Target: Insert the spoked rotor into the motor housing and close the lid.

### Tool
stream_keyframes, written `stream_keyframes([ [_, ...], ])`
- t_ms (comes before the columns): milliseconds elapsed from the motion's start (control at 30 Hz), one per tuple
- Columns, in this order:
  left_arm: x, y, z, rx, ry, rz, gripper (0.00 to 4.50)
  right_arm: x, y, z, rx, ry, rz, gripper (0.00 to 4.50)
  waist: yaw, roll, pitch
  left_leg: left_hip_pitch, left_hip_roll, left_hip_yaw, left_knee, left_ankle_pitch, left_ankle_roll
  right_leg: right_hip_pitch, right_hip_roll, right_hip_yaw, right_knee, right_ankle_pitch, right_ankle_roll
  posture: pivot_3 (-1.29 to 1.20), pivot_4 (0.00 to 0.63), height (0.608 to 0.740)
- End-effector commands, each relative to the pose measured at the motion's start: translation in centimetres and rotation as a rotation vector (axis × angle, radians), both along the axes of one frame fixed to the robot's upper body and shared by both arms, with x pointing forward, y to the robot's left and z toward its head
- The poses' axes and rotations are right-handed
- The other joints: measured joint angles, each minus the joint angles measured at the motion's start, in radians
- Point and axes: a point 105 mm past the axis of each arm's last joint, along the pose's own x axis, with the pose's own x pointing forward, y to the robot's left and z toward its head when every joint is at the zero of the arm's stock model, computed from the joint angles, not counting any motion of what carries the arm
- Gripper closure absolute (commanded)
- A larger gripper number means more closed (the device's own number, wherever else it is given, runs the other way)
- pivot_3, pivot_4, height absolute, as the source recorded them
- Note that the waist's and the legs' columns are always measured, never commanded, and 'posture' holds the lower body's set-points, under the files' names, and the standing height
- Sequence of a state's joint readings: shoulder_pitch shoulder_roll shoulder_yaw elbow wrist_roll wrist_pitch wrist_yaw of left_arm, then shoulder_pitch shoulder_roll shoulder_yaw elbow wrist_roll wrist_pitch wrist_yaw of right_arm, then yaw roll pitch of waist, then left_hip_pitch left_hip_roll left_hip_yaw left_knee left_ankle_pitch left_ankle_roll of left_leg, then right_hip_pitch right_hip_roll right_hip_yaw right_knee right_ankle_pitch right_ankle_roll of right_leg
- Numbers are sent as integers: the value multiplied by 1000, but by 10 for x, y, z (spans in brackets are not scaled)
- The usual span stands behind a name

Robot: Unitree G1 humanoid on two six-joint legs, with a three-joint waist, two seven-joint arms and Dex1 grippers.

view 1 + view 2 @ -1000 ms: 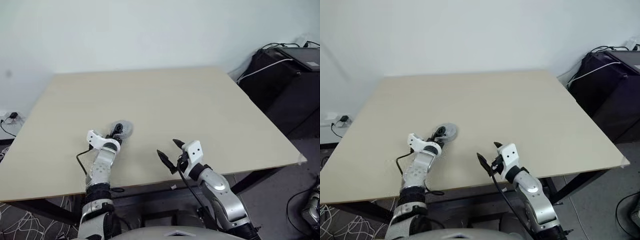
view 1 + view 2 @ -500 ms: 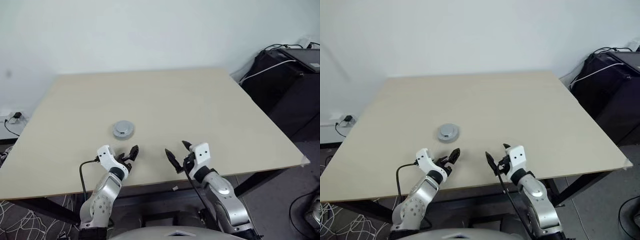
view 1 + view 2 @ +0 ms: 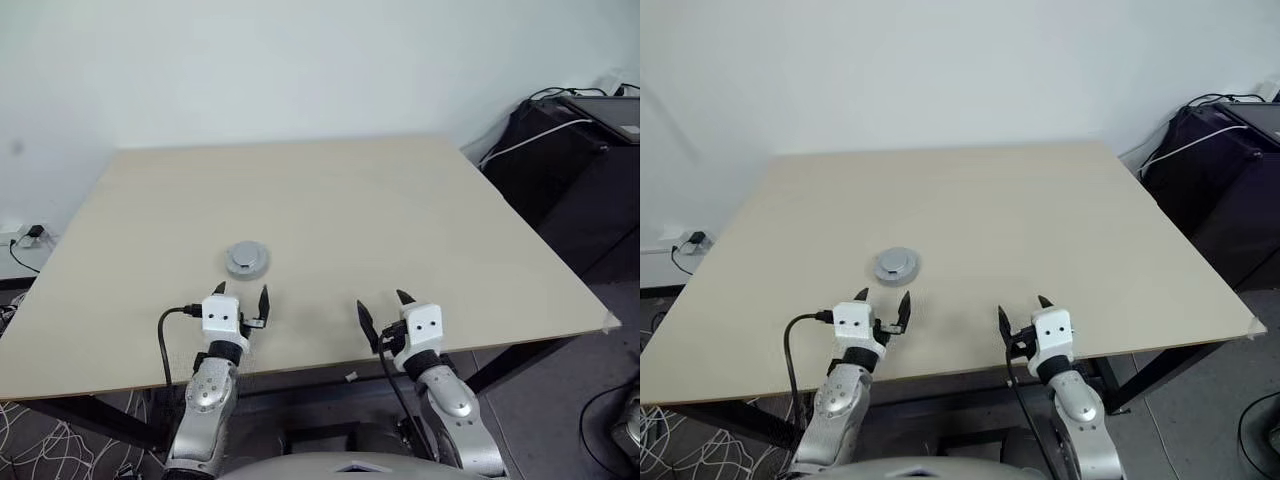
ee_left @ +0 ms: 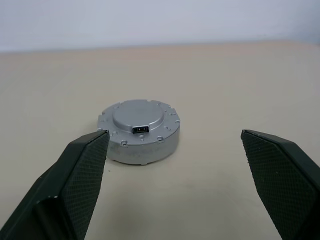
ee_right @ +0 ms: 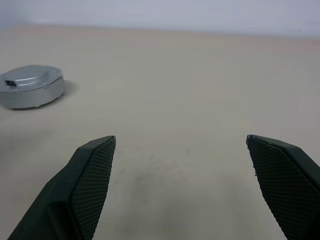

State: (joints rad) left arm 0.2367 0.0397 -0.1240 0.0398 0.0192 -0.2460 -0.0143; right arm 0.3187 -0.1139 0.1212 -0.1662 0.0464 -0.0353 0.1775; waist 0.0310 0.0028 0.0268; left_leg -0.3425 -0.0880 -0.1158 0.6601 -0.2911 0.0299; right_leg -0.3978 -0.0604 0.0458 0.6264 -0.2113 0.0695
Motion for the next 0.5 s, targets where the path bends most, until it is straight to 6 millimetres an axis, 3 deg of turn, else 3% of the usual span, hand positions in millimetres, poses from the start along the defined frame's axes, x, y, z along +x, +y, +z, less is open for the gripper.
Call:
stream_keyframes([
  [33, -2, 2, 13, -26, -89, 32, 32, 6, -5, 18, 2, -84, -53, 0, -1, 1, 0, 0, 0, 0, 0, 0, 0, 0, 0, 0, 0, 0, 0, 0, 0, 740],
  [500, 2, 5, 16, -51, -131, 51, 32, 10, -7, 13, 9, -98, -94, 0, -1, 1, 1, 0, 0, 0, 0, 0, 1, 0, 0, -1, 0, 0, 0, 0, 0, 740],
])
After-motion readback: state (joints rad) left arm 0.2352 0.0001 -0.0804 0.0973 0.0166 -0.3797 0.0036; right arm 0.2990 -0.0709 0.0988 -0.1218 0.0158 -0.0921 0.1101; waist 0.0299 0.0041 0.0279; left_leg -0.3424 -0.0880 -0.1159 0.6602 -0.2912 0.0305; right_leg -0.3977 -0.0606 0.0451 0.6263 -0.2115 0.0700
